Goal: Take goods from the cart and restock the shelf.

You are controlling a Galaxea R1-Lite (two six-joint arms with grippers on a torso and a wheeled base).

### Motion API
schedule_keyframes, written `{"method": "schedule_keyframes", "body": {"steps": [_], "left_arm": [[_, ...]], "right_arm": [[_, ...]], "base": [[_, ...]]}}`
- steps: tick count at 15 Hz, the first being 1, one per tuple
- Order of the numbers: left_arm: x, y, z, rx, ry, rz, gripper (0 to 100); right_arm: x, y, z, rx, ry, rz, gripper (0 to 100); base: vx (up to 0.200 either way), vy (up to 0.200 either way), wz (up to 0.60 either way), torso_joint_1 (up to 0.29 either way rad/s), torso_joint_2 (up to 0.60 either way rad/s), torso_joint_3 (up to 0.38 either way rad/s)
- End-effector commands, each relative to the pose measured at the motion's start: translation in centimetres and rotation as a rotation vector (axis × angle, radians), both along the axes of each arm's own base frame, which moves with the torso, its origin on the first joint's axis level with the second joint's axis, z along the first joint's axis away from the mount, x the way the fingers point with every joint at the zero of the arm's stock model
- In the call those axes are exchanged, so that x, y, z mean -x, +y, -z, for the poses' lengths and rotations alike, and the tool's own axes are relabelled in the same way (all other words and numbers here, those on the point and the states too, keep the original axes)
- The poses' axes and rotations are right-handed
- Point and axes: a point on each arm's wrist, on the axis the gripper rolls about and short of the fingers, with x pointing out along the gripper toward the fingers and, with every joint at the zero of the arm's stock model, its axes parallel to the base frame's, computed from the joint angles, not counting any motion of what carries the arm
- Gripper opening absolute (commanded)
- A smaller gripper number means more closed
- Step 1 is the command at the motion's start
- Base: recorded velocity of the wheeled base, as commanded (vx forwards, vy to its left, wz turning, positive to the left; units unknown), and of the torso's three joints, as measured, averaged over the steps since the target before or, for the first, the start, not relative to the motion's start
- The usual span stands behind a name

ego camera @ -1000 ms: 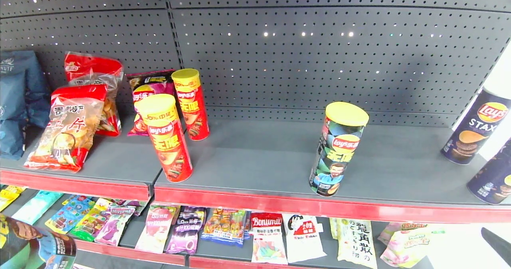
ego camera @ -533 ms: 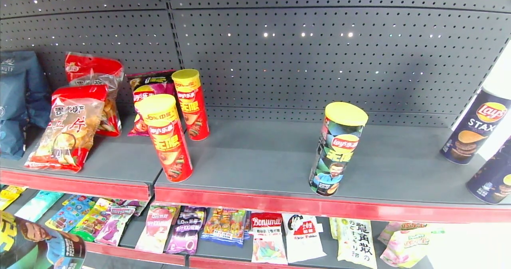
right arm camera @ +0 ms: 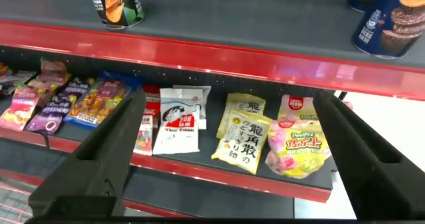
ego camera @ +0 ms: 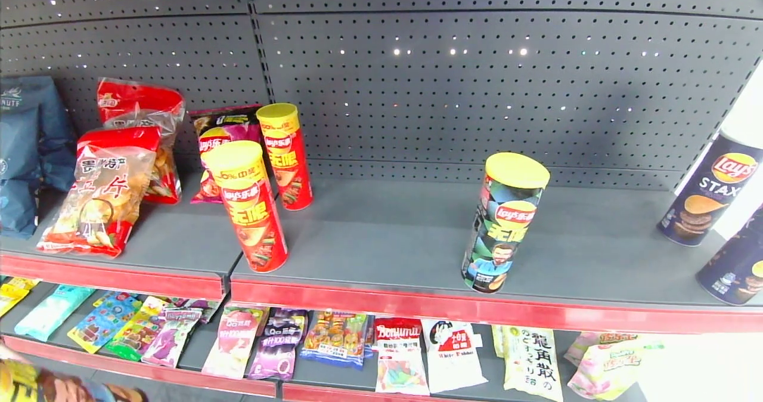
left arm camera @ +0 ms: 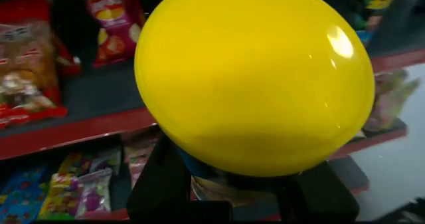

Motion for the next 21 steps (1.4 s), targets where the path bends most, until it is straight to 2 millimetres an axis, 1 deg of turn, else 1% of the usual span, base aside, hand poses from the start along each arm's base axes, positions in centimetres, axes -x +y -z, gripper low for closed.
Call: {"method": "schedule_keyframes", "body": {"steps": [1,4,8,11,15,18,20,21], "left_arm": [[1.2,0.0,0.5,0.026,-0.018,0.095,0],[1.3,-0.3,0.6,0.026,-0.008,0.211,0],[0.9,-0.3,0.6,0.027,0.016,0.211,0],[0.4,-0.3,0.2,0.025,0.026,0.191,0],[0.3,-0.3,0.1,0.026,0.023,0.191,0],[0.1,-0.3,-0.3,0.026,0.022,0.183,0],[-0.7,-0.4,-0.5,0.025,0.035,0.171,0],[-1.8,-0.4,-0.9,0.024,0.056,0.143,0]], "right_arm": [[-0.1,0.0,0.1,-0.003,0.010,0.003,100],[0.0,0.0,0.1,-0.002,0.009,0.002,100],[-0.1,0.0,0.1,-0.002,0.010,-0.001,100],[-0.1,0.0,0.1,-0.001,0.010,-0.002,100],[-0.1,0.0,0.1,-0.001,0.010,-0.004,100],[0.0,0.0,0.1,-0.001,0.009,-0.002,100],[-0.1,0.0,0.1,-0.001,0.010,-0.004,100],[0.0,0.0,0.1,-0.002,0.009,-0.001,100]], "base": [[0.000,0.000,0.00,0.000,0.00,0.000],[0.000,0.000,0.00,0.000,0.00,0.000],[0.000,0.000,0.00,0.000,0.00,0.000],[0.000,0.000,-0.60,0.001,0.00,0.004],[0.000,0.000,-0.60,0.006,0.00,0.005],[0.000,0.000,0.00,0.000,0.00,0.000],[0.000,0.000,0.00,0.000,0.00,0.000],[0.000,0.000,0.00,0.000,0.00,0.000]]}}
